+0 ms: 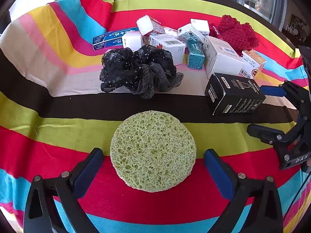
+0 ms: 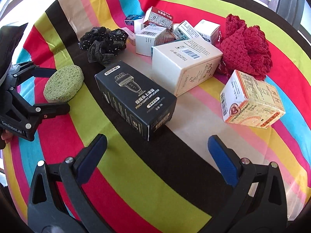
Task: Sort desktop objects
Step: 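Grasp the black DORMI box with the right tool while the left tool grasps the green sponge, then carry the DORMI box and green sponge with both tools toward the purple-rimmed box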
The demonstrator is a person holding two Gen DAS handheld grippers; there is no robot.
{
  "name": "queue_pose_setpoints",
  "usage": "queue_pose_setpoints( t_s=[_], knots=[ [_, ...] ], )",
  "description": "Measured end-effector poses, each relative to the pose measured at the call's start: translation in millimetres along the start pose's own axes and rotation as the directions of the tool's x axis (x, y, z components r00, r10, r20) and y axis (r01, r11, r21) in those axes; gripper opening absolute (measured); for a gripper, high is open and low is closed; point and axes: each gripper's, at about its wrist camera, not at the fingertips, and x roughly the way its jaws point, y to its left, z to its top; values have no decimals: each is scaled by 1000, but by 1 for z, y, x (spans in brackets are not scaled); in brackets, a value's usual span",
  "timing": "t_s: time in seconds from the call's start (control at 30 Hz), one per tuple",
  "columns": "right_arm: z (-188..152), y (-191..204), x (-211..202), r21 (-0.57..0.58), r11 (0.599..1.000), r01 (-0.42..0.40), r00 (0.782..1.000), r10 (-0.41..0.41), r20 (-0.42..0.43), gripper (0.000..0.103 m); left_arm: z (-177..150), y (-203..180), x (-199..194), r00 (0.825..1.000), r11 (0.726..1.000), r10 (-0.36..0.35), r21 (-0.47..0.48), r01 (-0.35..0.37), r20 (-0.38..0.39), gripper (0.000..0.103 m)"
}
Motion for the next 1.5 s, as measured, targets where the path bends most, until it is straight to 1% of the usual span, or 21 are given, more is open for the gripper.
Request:
queue_pose_setpoints(
  t_s=[0.07, 0.17, 0.23, 0.3, 0.33, 0.4, 0.43, 0.47, 0.5, 0.53, 0.57, 0.67, 0.8, 0.87, 0.93, 1.07, 1.17, 1.23, 1.5],
  knots=[
    [15, -2, 9, -27, 998, -51, 999, 51, -6, 103, 1, 0, 0, 1000, 1000, 5, -12, -5, 7, 103],
    [30, -2, 23, -57, 994, -88, 996, 87, -27, 103, 3, 1, 2, 1000, 1000, 9, -16, -9, 8, 103],
    [36, 1, 29, -89, 992, -88, 996, 86, -23, 103, 3, 4, 2, 1000, 1000, 4, -9, -4, 10, 103],
    [39, 2, 32, -93, 991, -98, 995, 97, -13, 103, 4, 3, 3, 1000, 1000, 9, -15, -8, 12, 103],
    [40, 3, 35, -91, 991, -101, 995, 101, -13, 101, 5, 3, 3, 1000, 1000, 13, -19, -13, 12, 103],
    [39, 4, 34, -91, 990, -104, 995, 104, -3, 93, 6, 3, 4, 1000, 1000, 17, -26, -17, 11, 103],
    [38, 5, 32, -92, 990, -102, 995, 103, 6, 83, 6, 4, 4, 1000, 999, 20, -29, -19, 13, 103],
    [36, 5, 29, -84, 991, -106, 994, 107, 15, 69, 5, 5, 4, 1000, 999, 22, -32, -21, 14, 103],
    [35, 4, 26, -66, 991, -115, 993, 116, 14, 61, 5, 6, 3, 1000, 999, 23, -34, -22, 14, 103],
    [33, 4, 23, -49, 992, -117, 993, 118, 17, 46, 4, 7, 3, 1000, 999, 24, -36, -23, 13, 103],
    [30, 5, 20, -42, 994, -102, 995, 103, 15, 43, 4, 9, 3, 1000, 999, 25, -39, -25, 12, 103],
    [18, 7, 8, -7, 1000, -29, 1000, 29, 10, 42, 2, 7, 2, 999, 999, 30, -41, -30, 12, 103],
    [-4, 11, -8, 88, 995, 39, 999, -40, 11, 42, -2, 7, -1, 999, 998, 39, -50, -38, 15, 101],
    [-18, 14, -19, 133, 988, 74, 997, -77, 13, 42, -4, 3, -6, 999, 999, 33, -41, -31, 27, 89],
    [-31, 19, -31, 171, 981, 95, 995, -101, 26, 42, -5, -1, -9, 999, 999, 27, -33, -26, 35, 81],
    [-52, 27, -62, 257, 962, 87, 990, -112, 85, 42, -9, -2, -13, 999, 998, 33, -45, -32, 32, 81],
    [-64, 32, -77, 304, 946, 109, 984, -145, 101, 42, -14, -1, -16, 999, 998, 33, -53, -32, 25, 81],
    [-72, 36, -85, 331, 938, 105, 982, -150, 113, 42, -18, -2, -18, 999, 998, 36, -49, -35, 22, 81],
    [-91, 56, -102, 355, 924, 143, 976, -192, 107, 42, -40, -9, -35, 998, 997, 50, -68, -48, 36, 81]
  ],
)
